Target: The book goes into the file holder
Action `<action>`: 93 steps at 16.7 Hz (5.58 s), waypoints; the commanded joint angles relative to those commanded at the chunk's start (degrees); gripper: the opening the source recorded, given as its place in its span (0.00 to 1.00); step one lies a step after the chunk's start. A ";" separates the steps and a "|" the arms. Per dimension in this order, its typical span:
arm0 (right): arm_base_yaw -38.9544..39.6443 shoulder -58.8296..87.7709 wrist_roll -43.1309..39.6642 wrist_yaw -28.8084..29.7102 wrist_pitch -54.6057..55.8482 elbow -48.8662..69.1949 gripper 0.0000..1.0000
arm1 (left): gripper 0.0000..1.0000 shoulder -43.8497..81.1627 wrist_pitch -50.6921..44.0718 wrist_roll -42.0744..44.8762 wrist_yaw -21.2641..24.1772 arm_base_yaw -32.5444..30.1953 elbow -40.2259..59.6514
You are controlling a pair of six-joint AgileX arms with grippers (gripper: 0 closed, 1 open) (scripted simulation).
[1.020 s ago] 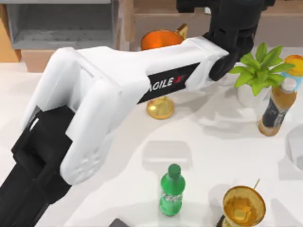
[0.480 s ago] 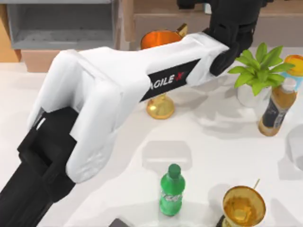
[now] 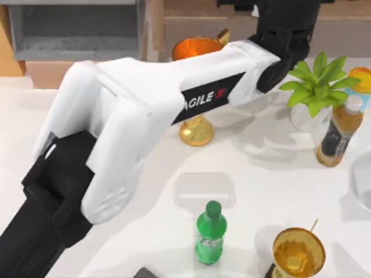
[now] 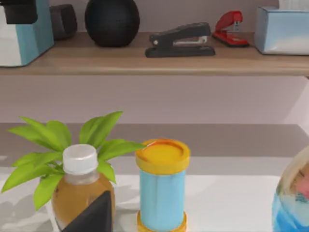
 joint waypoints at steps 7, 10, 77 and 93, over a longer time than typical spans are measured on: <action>0.00 0.00 0.00 0.00 0.00 0.00 1.00 | 0.00 0.00 0.00 0.00 0.00 0.00 0.00; 0.00 0.00 0.00 0.00 0.00 0.00 1.00 | 0.00 0.00 0.00 0.00 0.00 0.00 0.00; 0.00 0.00 0.00 0.00 0.00 0.00 1.00 | 0.00 -40.13 19.42 87.54 34.33 33.88 -75.87; 0.00 0.00 0.00 0.00 0.00 0.00 1.00 | 0.90 -39.55 19.33 87.54 34.44 33.96 -75.29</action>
